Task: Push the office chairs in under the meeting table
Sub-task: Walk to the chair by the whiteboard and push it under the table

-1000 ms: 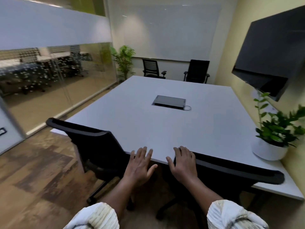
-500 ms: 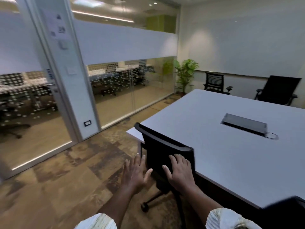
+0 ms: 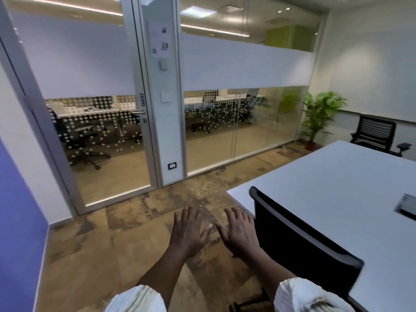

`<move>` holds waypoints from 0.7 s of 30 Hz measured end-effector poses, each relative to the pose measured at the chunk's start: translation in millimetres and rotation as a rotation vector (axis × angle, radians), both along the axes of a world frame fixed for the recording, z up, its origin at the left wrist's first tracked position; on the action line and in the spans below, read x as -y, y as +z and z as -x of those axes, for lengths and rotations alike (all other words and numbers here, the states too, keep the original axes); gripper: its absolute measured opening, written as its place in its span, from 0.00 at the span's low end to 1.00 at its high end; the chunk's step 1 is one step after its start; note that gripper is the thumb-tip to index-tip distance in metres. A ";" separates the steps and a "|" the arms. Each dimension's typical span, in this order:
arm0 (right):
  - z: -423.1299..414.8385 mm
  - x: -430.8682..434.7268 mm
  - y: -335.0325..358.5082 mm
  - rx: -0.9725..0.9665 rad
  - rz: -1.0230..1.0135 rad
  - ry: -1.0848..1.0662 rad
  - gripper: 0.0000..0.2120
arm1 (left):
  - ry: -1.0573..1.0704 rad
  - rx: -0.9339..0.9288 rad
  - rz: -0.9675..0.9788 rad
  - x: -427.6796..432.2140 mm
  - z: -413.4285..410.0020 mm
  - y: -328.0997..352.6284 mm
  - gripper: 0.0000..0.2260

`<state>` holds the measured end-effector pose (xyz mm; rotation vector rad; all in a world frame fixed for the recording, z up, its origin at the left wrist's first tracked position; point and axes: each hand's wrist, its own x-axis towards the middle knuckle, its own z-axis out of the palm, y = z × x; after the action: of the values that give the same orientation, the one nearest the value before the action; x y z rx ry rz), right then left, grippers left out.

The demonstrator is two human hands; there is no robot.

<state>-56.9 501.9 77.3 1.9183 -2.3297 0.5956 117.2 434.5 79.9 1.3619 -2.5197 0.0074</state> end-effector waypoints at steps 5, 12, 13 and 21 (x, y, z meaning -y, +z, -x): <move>-9.7 73.7 -5.2 0.004 0.013 0.055 0.31 | 0.051 0.012 0.011 62.9 -11.7 -4.7 0.33; -0.9 215.5 -10.3 0.057 -0.010 0.095 0.33 | 0.088 0.009 -0.019 195.3 -4.9 -3.6 0.31; 0.3 220.6 -5.8 0.040 0.010 0.093 0.33 | 0.089 0.005 -0.005 200.3 -2.8 1.5 0.31; 29.7 395.1 -2.8 0.044 0.018 0.085 0.30 | 0.100 -0.026 0.023 369.9 31.8 8.3 0.29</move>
<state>-86.6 106.8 74.5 2.0260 -2.2692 0.6695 85.4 64.6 88.2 1.4679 -2.4203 0.0377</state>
